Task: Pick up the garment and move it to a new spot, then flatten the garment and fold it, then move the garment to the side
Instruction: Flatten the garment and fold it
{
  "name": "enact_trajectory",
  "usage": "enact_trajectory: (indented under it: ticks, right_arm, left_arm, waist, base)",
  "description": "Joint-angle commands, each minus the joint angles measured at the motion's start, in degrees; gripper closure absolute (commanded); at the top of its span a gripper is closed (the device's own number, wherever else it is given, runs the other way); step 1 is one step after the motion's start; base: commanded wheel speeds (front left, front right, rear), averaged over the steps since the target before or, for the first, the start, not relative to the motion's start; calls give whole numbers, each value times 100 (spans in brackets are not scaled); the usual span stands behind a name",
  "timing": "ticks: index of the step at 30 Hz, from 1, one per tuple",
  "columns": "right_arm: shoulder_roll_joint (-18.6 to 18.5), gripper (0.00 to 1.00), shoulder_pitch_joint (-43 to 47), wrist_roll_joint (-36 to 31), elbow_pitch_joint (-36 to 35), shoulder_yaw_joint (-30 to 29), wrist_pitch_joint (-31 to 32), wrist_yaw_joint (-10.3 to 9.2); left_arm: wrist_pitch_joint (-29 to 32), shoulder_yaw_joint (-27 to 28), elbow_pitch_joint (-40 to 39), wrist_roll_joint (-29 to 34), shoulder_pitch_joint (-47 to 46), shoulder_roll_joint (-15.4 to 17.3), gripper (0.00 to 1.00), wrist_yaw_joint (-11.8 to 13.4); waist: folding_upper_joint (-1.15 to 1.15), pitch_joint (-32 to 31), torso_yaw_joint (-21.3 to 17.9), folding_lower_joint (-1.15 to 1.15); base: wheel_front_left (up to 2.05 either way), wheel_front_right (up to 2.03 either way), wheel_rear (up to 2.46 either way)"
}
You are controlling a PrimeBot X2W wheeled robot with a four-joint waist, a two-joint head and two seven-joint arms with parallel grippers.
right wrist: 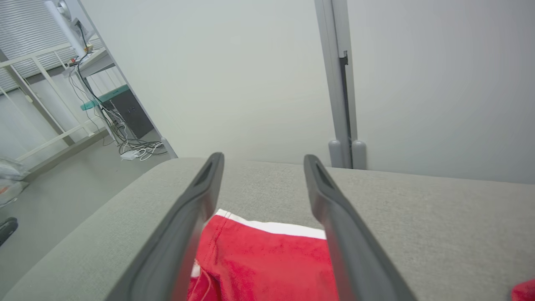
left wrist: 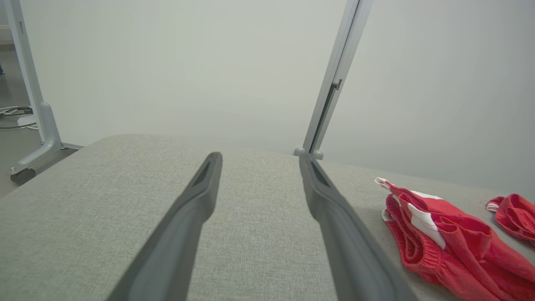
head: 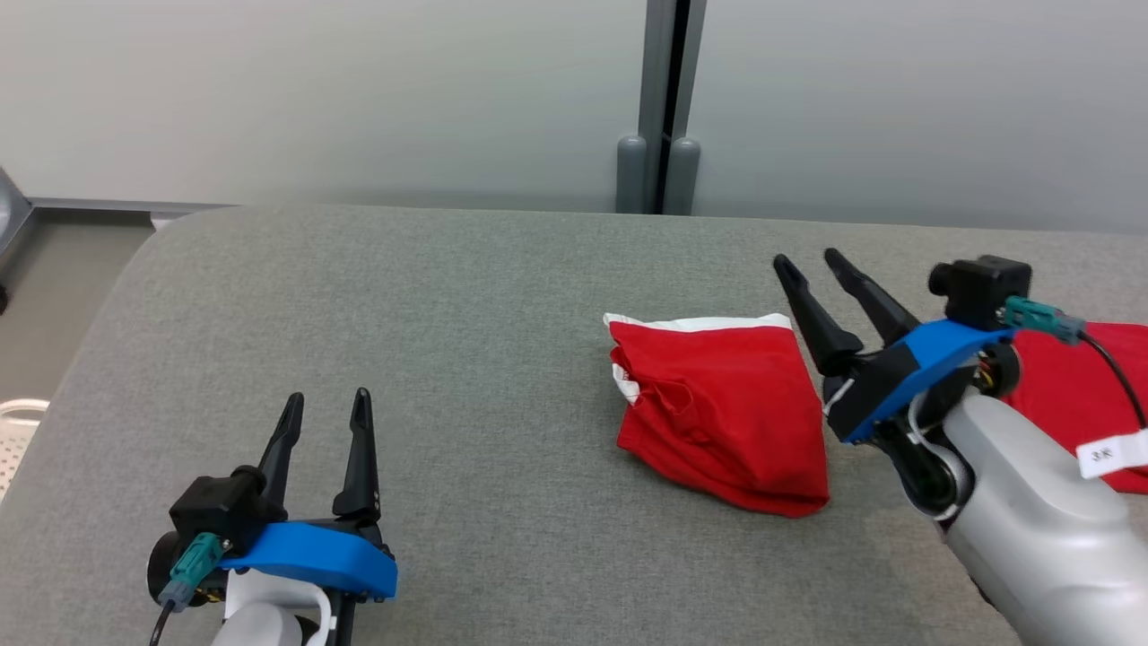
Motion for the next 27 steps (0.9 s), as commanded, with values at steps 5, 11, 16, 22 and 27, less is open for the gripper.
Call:
enact_trajectory:
  ticks: [5,11,16,22,27]
  right_arm:
    - [-362,0,536,-376,-379,-490,-76,1]
    - [-291,0,1272,-963,-564,-1244,-76,2]
    - [-64,0,1398,-1419,-300,-1499,-77,1]
    - [423,100,1010,-2146,524,-1731,-78,2]
    - [897,100,638,-2513,1368,-1757,189,1]
  left_arm:
    - [-24,215,-224,196,150,-36,0,15]
    - [-25,371,-345,395,247,-127,0,-61]
    - [-24,408,-295,521,203,-194,0,-158]
    - [-24,446,-197,619,191,-242,0,-220]
    - [-24,480,-135,665,164,-286,0,-268]
  waist:
    - [0,-91,-240,0]
    - [0,-95,-354,0]
    - [0,-81,-279,0]
    - [0,-77,-44,0]
    - [0,-38,144,0]
  base:
    - [0,0,0]
    - [0,0,0]
    - [0,0,0]
    - [0,0,0]
    - [0,0,0]
